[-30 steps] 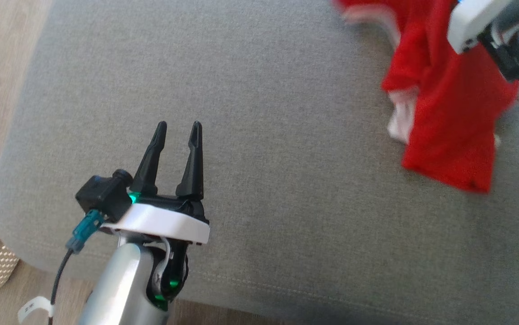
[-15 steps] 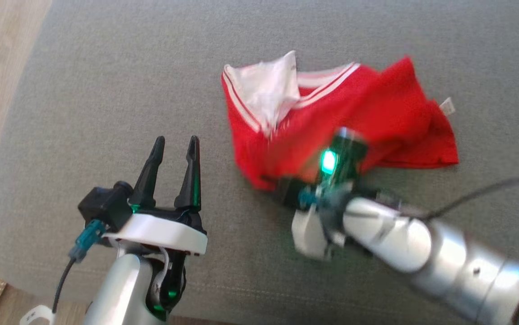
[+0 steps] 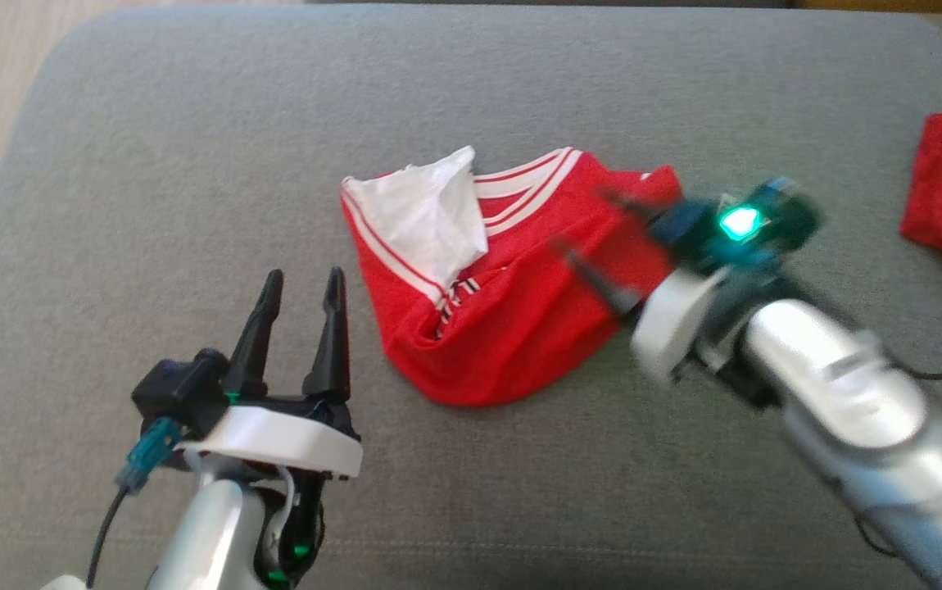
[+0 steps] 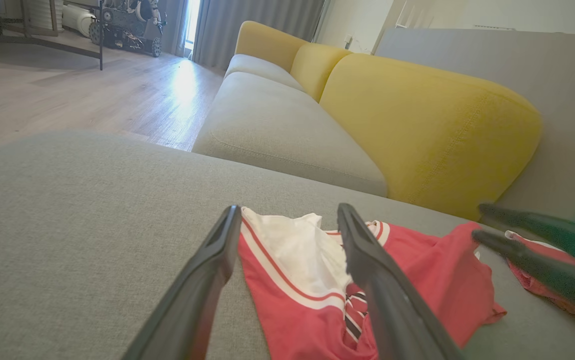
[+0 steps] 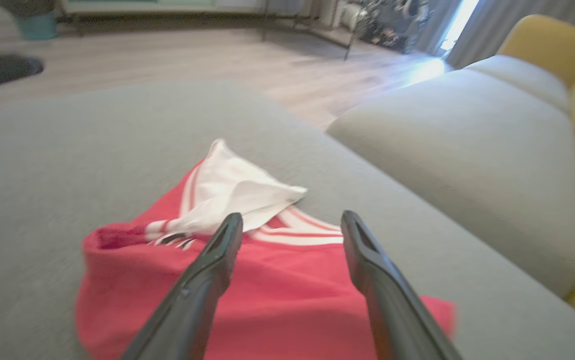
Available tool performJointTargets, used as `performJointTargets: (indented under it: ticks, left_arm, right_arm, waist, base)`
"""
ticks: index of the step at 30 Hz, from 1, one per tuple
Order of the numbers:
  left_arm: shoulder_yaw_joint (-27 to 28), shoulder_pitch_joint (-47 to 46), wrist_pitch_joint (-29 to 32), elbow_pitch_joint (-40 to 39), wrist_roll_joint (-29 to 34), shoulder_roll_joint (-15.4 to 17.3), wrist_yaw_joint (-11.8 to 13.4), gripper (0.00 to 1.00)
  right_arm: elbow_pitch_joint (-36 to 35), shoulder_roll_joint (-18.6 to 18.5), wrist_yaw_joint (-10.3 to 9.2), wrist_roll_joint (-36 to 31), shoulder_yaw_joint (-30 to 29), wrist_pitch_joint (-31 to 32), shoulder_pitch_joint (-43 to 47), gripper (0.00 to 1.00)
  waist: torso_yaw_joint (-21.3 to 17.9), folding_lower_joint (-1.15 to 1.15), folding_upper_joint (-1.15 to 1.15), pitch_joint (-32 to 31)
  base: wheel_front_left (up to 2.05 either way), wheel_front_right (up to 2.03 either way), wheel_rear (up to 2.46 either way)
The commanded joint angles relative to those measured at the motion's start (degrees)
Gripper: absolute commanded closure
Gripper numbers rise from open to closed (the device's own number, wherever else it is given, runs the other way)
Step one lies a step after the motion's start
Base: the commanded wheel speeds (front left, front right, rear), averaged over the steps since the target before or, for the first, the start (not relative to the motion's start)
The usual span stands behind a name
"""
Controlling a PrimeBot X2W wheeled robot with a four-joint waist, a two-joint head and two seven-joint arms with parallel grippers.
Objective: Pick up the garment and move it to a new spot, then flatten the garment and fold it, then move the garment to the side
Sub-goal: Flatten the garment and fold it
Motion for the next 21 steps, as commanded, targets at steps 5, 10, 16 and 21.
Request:
performJointTargets:
  ticks: [5,10,16,21]
  left_arm:
    - [3.3,-0.85,-0.29,-3.27,0.74,0.37,-0.17,0.0]
    - [4.08,-0.96,-0.29,-4.77,0.99,0.37,0.15,0.0]
    - [3.94,-0.38,-0.29,-5.25,1.23,0.37,0.0,0.0]
    - [3.58,-0.51,-0.29,-4.85,1.43,0.37,-0.33,0.0]
  right_arm:
    - [-3.51,2.31,-0.05,-7.83,-21.59,-4.44,10.12,0.0]
    - [-8.03,8.77,-0.05,-14.15,-35.29,-7.63,20.24,0.0]
    - [-12.4,15.1,-0.05,-17.33,-42.39,-9.23,26.84,0.0]
    - [-14.16,16.91,-0.05,-18.94,-44.01,-9.11,28.63,0.0]
  waist:
    - [-3.29,0.0,0.0,-1.64]
    - [-4.96,0.0,0.0,-1.37]
    - [-6.15,0.0,0.0,-0.86]
    - [-6.33,0.0,0.0,-0.52]
  base:
    - [0.0,0.0,0.0]
    - [0.0,0.0,0.0]
    - [0.0,0.0,0.0]
    - [0.0,0.0,0.0]
